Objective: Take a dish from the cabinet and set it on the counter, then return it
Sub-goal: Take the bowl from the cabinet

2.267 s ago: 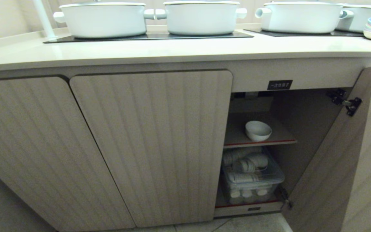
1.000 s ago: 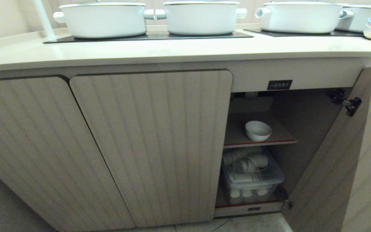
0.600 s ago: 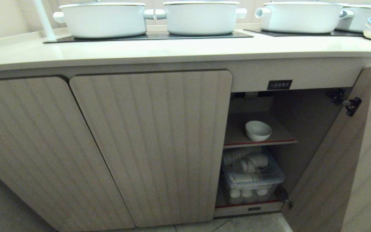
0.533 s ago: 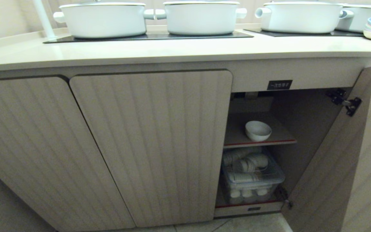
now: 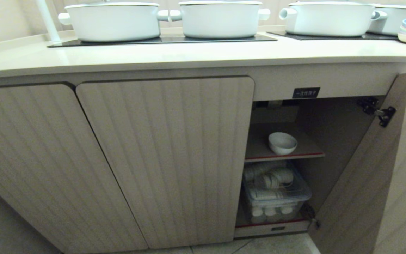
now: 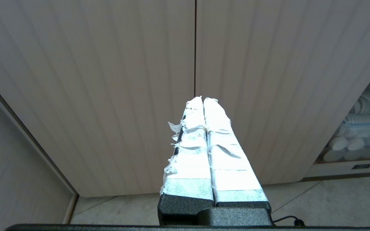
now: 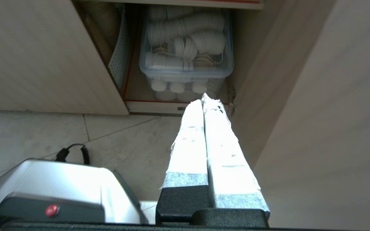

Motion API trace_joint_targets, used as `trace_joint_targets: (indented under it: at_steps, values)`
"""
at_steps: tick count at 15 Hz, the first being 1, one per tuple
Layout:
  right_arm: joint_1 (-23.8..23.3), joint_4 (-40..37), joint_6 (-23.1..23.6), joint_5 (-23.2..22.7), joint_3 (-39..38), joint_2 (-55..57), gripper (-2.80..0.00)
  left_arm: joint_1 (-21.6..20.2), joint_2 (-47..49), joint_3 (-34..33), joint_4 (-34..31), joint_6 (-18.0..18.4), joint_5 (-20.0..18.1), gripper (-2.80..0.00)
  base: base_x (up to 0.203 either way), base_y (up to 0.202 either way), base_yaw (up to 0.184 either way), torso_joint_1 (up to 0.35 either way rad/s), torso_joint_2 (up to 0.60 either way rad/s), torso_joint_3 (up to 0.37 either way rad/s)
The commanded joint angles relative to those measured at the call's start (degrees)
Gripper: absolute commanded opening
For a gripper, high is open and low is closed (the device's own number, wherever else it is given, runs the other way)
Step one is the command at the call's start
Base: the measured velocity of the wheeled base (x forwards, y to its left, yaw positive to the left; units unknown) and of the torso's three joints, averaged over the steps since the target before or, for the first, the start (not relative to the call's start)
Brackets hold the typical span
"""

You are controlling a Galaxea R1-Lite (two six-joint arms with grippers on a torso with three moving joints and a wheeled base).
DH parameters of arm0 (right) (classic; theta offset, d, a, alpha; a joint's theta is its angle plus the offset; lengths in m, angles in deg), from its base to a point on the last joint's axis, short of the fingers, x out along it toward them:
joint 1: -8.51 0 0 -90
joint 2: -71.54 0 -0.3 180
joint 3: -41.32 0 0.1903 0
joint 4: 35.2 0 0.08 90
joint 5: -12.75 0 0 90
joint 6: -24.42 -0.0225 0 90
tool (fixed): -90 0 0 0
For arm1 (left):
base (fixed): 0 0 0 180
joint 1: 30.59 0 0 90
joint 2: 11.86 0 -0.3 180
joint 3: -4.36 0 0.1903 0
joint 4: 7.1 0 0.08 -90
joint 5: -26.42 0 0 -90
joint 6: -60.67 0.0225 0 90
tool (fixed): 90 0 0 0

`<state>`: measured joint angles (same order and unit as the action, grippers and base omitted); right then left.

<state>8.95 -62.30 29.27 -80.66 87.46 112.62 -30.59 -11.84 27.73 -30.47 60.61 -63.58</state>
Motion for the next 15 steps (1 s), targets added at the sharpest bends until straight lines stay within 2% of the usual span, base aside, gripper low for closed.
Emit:
trace_joint_targets:
  at_steps: [1, 5, 9, 15]
  values:
    - [0.14, 2.68, 0.2, -0.06, 0.61, 9.08, -2.8, 0.0, -0.02, 0.0, 0.0, -0.02, 0.0, -2.8, 0.0, 0.0, 0.0, 0.0, 0.0, 0.0]
    - [0.43, 8.07, 0.49, -0.09, 3.62, 19.02, -2.8, 0.0, -0.02, 0.0, 0.0, -0.02, 0.0, -2.8, 0.0, 0.0, 0.0, 0.0, 0.0, 0.0]
    - [1.43, 18.93, 0.61, 0.09, 4.11, 27.84, -2.8, 0.0, -0.02, 0.0, 0.0, -0.02, 0.0, -2.8, 0.0, 0.0, 0.0, 0.0, 0.0, 0.0]
    - [1.5, 31.01, 4.27, 0.25, 3.04, 40.68, -2.8, 0.0, -0.02, 0.0, 0.0, 0.06, 0.0, -2.8, 0.0, 0.0, 0.0, 0.0, 0.0, 0.0]
